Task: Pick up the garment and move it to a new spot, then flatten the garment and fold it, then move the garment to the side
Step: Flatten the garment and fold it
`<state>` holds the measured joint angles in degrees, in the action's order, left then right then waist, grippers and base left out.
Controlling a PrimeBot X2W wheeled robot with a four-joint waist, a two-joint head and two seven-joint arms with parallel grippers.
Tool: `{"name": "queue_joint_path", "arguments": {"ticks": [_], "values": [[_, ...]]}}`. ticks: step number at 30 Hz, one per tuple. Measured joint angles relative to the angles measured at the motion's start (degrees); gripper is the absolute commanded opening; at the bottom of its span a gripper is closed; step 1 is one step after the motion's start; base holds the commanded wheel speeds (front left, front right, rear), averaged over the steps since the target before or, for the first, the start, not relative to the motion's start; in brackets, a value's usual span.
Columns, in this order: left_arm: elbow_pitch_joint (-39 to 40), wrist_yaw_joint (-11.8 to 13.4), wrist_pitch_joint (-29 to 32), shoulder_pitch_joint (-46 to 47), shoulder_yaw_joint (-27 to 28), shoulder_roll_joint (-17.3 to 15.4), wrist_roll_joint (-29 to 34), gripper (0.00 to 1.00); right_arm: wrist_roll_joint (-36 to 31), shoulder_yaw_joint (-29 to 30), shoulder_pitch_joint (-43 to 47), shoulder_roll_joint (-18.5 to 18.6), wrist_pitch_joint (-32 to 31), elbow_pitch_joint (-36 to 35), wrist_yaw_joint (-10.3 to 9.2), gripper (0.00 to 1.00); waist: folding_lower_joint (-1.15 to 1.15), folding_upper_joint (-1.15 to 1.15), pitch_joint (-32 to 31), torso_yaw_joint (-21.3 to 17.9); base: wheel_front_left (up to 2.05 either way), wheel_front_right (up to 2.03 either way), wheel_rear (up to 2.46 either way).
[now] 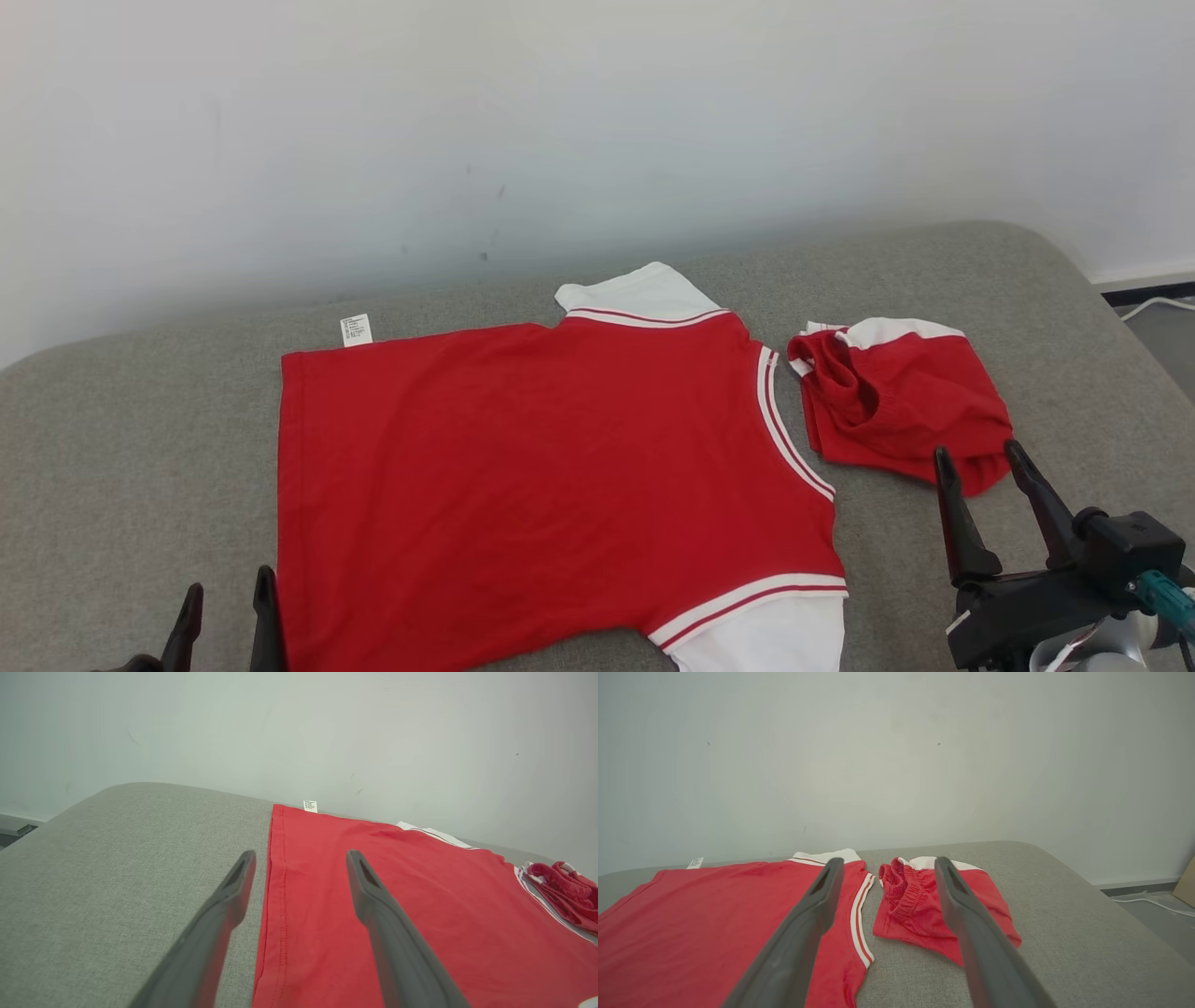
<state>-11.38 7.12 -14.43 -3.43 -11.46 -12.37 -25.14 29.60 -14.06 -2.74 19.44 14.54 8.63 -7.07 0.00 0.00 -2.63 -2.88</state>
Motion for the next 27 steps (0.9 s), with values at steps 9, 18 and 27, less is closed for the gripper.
{"name": "queue_joint_path", "arguments": {"ticks": [9, 18, 27], "values": [[0.7, -0.1, 0.0, 0.0, 0.0, 0.1, 0.0, 1.00, -0.6, 1.1, 1.6, -0.4, 0.1, -0.1, 0.01, 1.00, 0.00, 0.00, -0.1, 0.6, 0.00, 0.00, 0.00], [-0.5, -1.7, 2.1, 0.0, -2.0, -0.7, 0.2, 1.00, -1.2, 0.6, 2.1, -1.2, 0.1, 0.2, 1.23, 1.00, 0.00, 0.00, 0.5, 2.0, 0.00, 0.00, 0.00], [-3.3, -3.4, 6.4, 0.2, -4.3, -1.3, 0.2, 1.00, 1.3, -2.8, 6.0, -0.8, -5.4, 3.2, 4.65, 1.00, 0.00, 0.00, 1.1, 3.0, 0.00, 0.00, 0.00]]}}
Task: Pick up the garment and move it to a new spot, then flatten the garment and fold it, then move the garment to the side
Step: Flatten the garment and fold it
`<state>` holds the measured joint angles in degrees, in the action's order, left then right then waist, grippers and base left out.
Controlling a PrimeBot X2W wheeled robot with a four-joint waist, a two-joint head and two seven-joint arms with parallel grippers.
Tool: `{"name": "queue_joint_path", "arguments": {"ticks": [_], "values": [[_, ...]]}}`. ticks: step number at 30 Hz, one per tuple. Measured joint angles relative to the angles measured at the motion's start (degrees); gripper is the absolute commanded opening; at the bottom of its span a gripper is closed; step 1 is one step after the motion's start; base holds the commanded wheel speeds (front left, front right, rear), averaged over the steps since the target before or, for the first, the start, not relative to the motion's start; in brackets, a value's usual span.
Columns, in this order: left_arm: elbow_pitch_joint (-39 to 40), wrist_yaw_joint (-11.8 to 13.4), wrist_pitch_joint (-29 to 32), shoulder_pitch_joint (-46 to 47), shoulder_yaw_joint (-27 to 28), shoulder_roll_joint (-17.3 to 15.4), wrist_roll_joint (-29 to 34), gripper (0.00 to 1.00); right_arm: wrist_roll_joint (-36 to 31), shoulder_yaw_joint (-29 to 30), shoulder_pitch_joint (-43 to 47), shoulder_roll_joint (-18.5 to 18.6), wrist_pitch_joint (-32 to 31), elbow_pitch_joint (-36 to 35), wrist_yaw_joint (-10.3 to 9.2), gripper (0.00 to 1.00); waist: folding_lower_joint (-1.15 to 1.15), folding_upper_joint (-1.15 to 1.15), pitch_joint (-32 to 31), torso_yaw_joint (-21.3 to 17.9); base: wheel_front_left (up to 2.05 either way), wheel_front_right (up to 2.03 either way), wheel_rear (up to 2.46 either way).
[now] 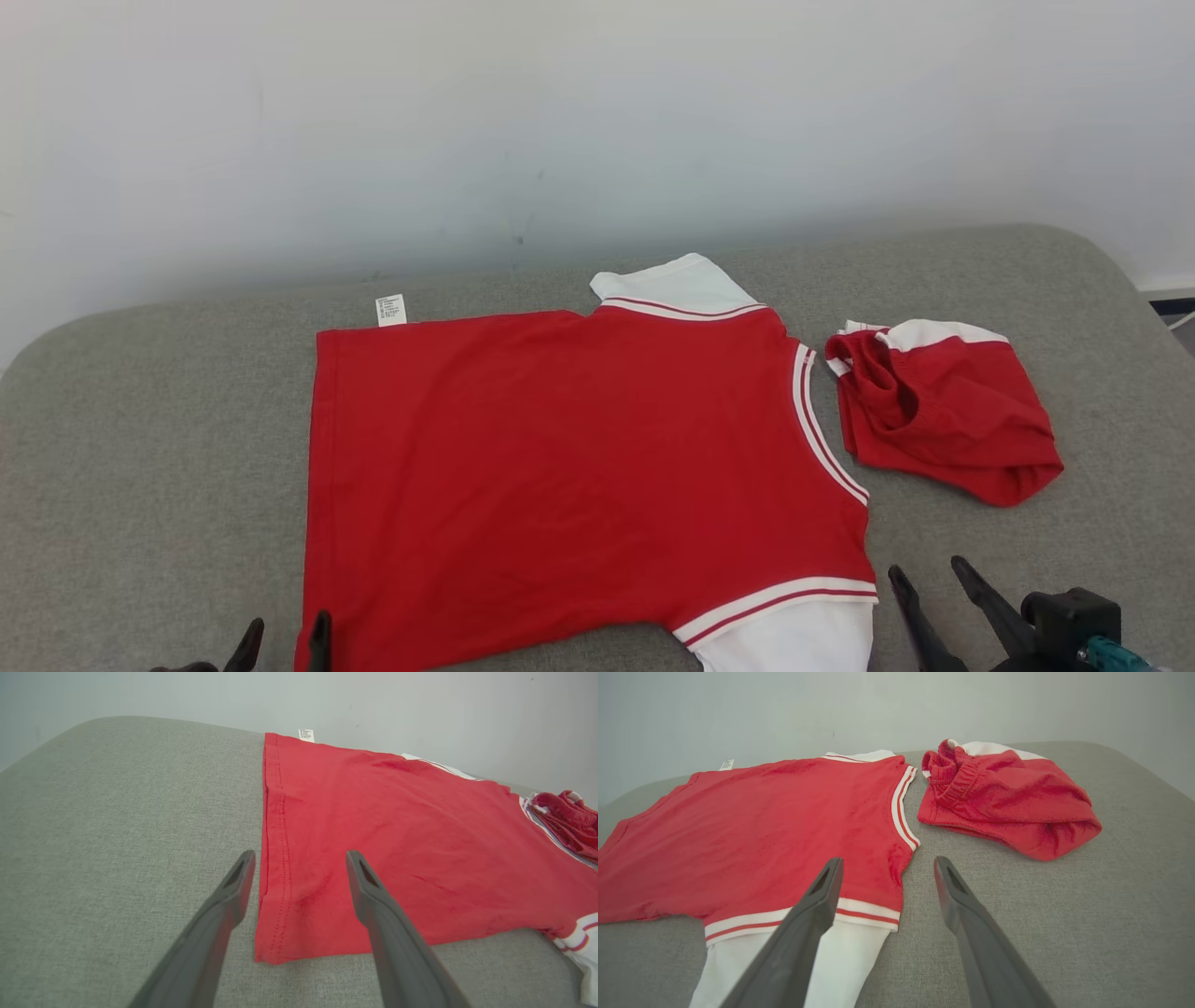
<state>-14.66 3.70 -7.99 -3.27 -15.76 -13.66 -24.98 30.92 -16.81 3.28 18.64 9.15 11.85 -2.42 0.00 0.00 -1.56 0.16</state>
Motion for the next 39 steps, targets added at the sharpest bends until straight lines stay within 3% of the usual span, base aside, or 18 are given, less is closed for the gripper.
{"name": "queue_joint_path", "arguments": {"ticks": [12, 31, 33, 34, 35, 36, 39], "values": [[-4.7, -2.8, 5.0, 3.1, -2.0, -0.5, -0.3, 1.00, 4.2, -2.5, 4.6, 0.9, -9.7, 0.9, 1.96, 1.00, 0.00, 0.00, 1.0, 1.3, 0.00, 0.00, 0.00], [-15.4, -7.0, 9.1, 10.2, -4.0, 0.3, -1.1, 1.00, 6.4, -6.4, 4.4, -0.4, -20.8, 4.5, 2.09, 1.00, 0.00, 0.00, 2.0, 2.2, 0.00, 0.00, 0.00], [-16.6, -7.3, 9.2, 11.5, -3.9, 0.7, -1.6, 1.00, 6.4, -6.4, 4.2, -0.5, -21.3, 4.6, 2.09, 0.79, 0.00, 0.00, 2.0, 2.3, 0.00, 0.00, 0.00], [-17.4, -7.3, 9.6, 12.1, -4.0, 0.9, -1.6, 1.00, 6.4, -6.4, 4.1, -0.5, -21.5, 4.7, 2.09, 0.55, 0.00, 0.00, 2.0, 2.3, 0.00, 0.00, 0.00], [-17.9, -7.3, 9.6, 12.4, -3.9, 1.1, -1.7, 0.98, 6.4, -6.4, 4.0, -0.5, -21.8, 4.7, 2.07, 0.47, 0.00, 0.00, 2.0, 2.4, 0.00, 0.00, 0.00], [-18.6, -7.3, 9.8, 12.5, -3.9, 1.3, -1.9, 0.88, 6.4, -6.4, 4.0, -0.4, -21.9, 4.8, 1.94, 0.44, 0.00, 0.00, 2.0, 2.4, 0.00, 0.00, 0.00], [-21.3, -7.3, 11.6, 12.6, -4.3, 1.6, -2.1, 0.86, 6.7, -6.4, 3.5, -0.5, -22.8, 4.9, 1.92, 0.47, 0.00, 0.00, 2.0, 2.4, 0.00, 0.00, 0.00]]}}
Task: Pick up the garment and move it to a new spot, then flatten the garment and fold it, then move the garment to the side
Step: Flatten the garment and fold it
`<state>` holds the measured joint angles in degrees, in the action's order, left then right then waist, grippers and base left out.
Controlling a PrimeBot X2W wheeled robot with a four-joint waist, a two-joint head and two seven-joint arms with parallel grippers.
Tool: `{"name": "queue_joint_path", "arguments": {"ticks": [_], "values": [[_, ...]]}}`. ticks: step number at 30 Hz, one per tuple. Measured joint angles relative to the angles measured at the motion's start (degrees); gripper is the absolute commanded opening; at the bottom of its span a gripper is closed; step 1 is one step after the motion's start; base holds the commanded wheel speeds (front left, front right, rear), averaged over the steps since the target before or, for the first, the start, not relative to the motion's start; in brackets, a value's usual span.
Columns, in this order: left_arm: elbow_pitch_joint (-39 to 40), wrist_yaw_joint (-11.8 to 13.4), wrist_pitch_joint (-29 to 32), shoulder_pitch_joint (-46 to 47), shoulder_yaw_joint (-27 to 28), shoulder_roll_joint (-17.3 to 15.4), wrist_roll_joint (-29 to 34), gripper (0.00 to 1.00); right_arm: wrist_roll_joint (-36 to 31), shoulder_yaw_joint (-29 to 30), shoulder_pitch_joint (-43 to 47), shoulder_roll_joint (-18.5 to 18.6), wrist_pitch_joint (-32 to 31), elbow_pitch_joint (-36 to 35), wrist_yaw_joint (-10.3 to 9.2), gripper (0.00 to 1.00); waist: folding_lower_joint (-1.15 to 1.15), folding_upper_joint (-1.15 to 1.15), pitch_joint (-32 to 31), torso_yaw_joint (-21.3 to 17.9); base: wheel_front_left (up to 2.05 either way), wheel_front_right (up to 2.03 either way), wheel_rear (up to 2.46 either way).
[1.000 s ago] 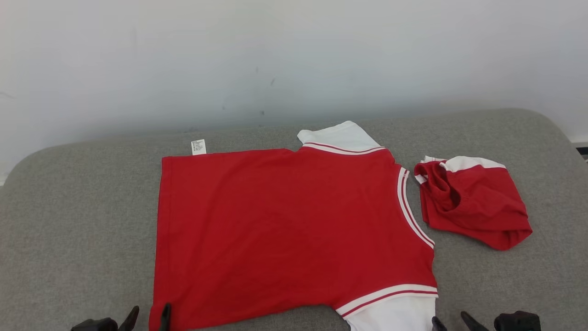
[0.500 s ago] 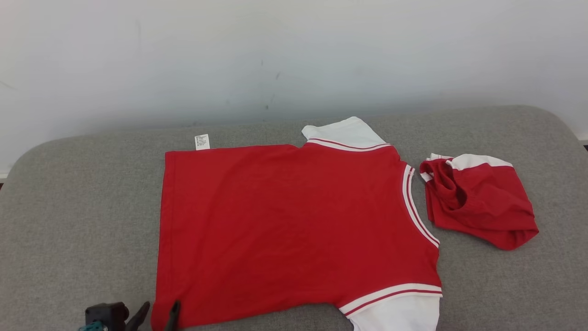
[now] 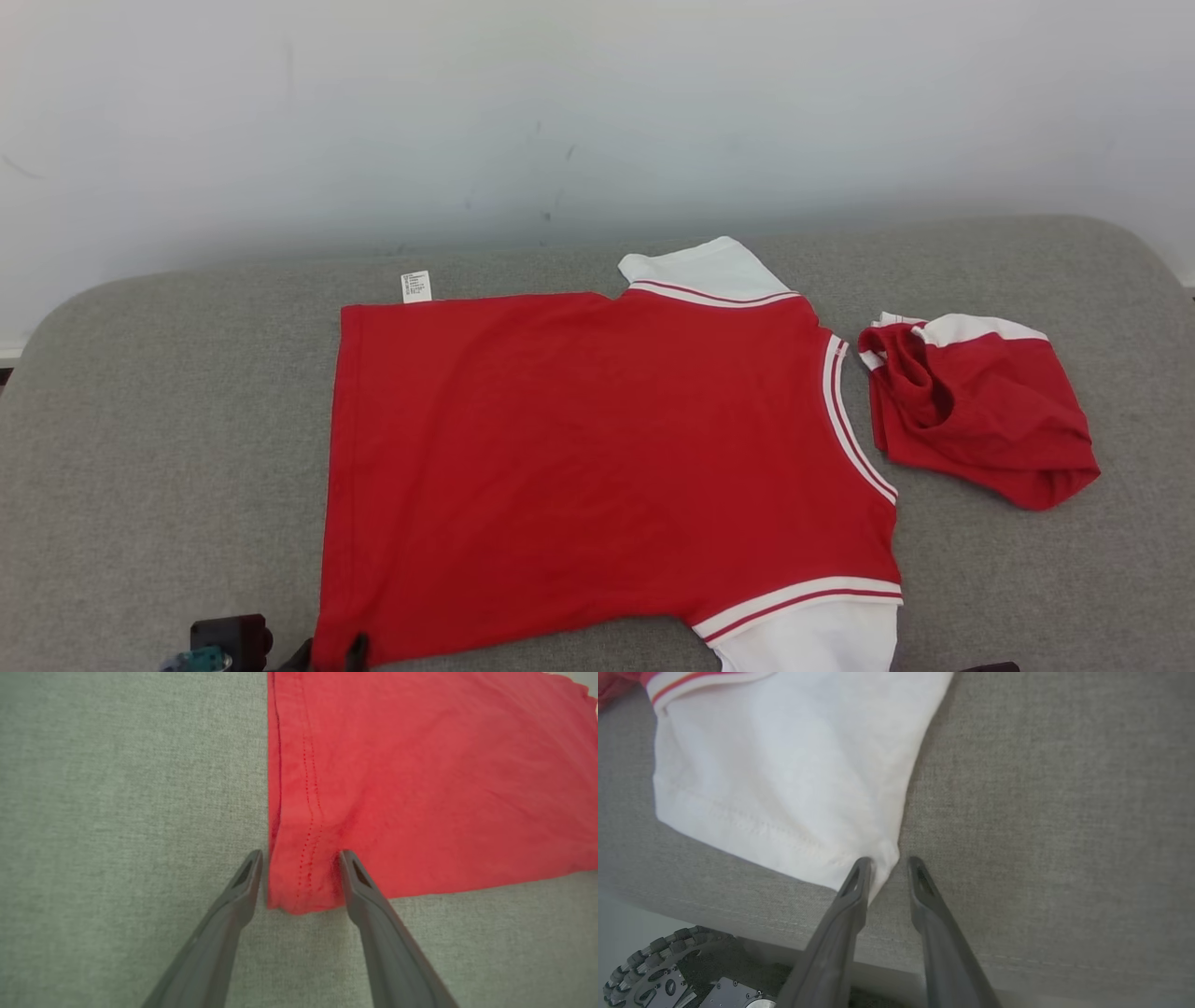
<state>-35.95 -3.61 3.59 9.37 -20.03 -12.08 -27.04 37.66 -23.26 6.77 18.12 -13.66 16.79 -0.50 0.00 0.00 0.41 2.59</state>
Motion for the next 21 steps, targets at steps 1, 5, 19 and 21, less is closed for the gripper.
{"name": "queue_joint_path", "arguments": {"ticks": [1, 5, 19, 21], "values": [[-0.5, 0.1, 0.3, 0.0, 0.3, 0.2, -0.3, 0.89, 0.0, 0.0, -0.1, -0.1, 0.0, 0.0, 0.00, 0.47, 0.00, 0.00, 0.0, 0.0, 0.00, 0.00, 0.00], [-1.8, 0.0, 1.6, 0.3, -0.3, 0.5, -0.3, 0.95, 0.2, -0.1, -0.1, -0.1, -0.5, 0.0, 0.00, 0.47, 0.00, 0.00, -0.1, 0.1, 0.00, 0.00, 0.00], [-4.2, -0.5, 1.3, 1.7, 0.1, 0.4, -0.5, 0.00, 3.7, 1.8, -0.4, -0.8, -0.3, -2.2, 2.03, 0.00, 0.00, 0.00, -0.7, 0.3, 0.00, 0.00, 0.00], [-4.1, -0.5, 0.7, 1.7, 0.2, 0.3, -0.5, 0.00, 5.0, 3.5, -0.8, -0.8, 0.7, -3.9, 2.44, 0.00, 0.00, 0.00, -0.8, 0.3, 0.00, 0.00, 0.00]]}}
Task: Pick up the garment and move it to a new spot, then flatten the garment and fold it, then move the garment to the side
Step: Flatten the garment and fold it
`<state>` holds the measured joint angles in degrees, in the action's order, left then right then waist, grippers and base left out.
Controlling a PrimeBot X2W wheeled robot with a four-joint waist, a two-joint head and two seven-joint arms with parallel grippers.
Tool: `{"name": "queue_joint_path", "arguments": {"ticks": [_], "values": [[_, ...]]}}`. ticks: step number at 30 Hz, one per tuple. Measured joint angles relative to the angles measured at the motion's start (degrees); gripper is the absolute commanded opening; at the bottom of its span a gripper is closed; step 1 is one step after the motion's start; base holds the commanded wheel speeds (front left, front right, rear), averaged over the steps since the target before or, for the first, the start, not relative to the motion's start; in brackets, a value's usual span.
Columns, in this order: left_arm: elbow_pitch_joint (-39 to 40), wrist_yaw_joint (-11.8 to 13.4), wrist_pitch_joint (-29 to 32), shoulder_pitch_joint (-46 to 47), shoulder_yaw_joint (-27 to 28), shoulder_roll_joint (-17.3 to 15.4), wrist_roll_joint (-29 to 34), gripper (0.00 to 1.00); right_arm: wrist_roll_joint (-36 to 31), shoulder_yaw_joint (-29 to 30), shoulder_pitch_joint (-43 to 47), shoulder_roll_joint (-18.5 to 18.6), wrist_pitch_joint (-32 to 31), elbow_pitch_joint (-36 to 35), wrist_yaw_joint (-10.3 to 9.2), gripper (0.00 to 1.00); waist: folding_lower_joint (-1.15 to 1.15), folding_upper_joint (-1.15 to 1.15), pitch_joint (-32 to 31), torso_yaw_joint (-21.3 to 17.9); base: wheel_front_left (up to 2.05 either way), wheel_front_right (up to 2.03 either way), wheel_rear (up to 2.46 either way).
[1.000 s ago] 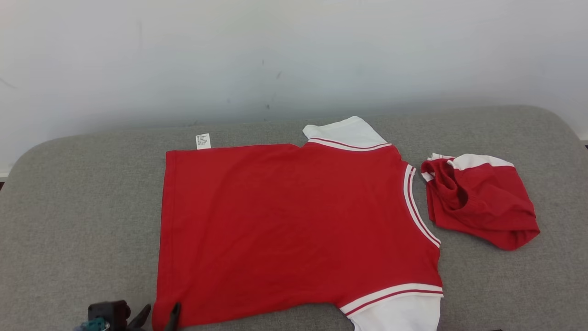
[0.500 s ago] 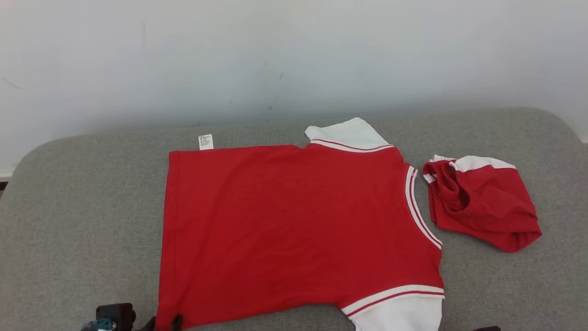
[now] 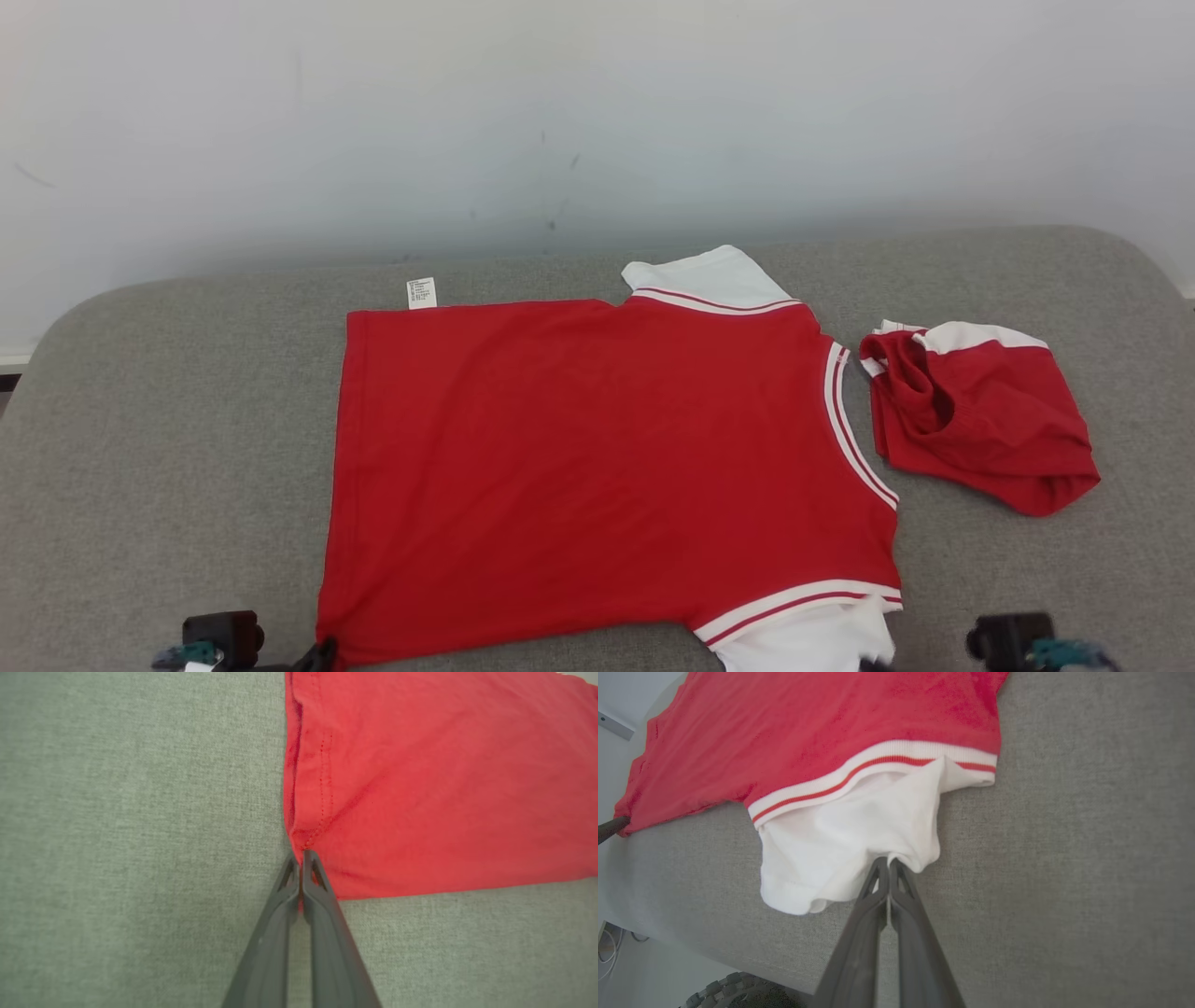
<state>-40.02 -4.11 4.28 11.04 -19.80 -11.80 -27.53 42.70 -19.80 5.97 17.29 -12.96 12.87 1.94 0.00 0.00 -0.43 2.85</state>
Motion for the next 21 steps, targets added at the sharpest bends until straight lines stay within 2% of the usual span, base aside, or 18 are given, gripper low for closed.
{"name": "queue_joint_path", "arguments": {"ticks": [7, 21], "values": [[1.4, 0.1, -2.4, -0.3, 0.4, -1.1, 0.3, 0.00, 1.7, 4.9, -0.6, 2.7, 2.4, -3.9, 0.11, 0.00, 0.00, 0.00, -0.4, -0.2, 0.00, 0.00, 0.00], [4.3, 0.0, -3.9, -0.3, 0.1, -2.0, 0.5, 0.00, 5.5, 8.2, -1.3, 3.3, 3.4, -9.7, 1.18, 0.00, 0.00, 0.00, -0.7, -0.2, 0.00, 0.00, 0.00]]}}
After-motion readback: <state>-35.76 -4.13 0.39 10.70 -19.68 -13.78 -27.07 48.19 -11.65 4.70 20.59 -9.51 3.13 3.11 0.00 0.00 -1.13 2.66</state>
